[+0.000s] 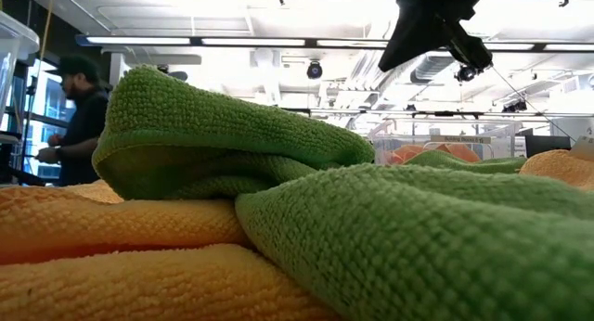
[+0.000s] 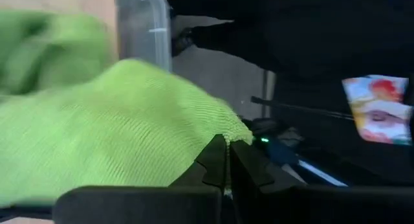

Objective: Sort microfiber towel by color & place in baskets
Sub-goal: Put the green microfiber cloth into the bottom transparent bin

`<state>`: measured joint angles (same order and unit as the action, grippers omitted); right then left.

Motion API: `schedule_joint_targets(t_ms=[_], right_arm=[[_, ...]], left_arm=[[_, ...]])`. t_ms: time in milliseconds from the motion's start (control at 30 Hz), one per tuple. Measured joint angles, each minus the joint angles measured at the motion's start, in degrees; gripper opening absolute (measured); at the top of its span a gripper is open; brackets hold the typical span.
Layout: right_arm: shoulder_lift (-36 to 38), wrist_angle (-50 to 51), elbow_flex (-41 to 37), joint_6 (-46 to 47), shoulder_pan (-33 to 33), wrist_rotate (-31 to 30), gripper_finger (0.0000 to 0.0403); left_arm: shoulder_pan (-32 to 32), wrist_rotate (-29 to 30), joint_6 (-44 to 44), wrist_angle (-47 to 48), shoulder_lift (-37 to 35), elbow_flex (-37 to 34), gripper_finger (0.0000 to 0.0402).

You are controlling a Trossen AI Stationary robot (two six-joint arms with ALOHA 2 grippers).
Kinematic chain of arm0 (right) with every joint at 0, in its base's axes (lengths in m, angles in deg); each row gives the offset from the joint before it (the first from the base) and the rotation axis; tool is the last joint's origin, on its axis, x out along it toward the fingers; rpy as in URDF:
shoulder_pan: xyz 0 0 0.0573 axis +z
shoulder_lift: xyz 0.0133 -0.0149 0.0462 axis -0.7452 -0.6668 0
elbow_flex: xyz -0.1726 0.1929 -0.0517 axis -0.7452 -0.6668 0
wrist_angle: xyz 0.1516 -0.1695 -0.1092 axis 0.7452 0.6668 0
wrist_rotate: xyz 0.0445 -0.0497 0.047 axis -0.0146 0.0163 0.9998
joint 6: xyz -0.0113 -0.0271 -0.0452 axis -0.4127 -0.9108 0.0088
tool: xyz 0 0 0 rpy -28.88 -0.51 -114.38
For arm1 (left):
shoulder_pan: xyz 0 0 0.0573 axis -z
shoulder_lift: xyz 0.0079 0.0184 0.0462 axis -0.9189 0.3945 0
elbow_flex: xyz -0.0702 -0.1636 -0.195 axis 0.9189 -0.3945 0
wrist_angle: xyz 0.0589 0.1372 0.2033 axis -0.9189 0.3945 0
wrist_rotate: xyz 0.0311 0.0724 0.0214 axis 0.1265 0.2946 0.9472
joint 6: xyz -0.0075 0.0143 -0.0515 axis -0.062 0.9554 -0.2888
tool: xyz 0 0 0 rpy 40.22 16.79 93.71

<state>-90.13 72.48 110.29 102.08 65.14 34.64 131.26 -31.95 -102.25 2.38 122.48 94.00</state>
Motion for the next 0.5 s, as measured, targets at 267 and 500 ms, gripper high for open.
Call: schedule_joint_targets(t_ms=[267,500], right_arm=[[0.0,-0.14,0.0,-0.02,-0.07,0.0,0.0],[0.02,-2.53,0.0,-0.02,-0.05,0.0,0.0]], left_arm=[[-1.23,8.43,-1.85,19.75,1.18,0.0,0.0],[-5.58,23.09,1.52,26.79,1.13,-0.39,0.0]])
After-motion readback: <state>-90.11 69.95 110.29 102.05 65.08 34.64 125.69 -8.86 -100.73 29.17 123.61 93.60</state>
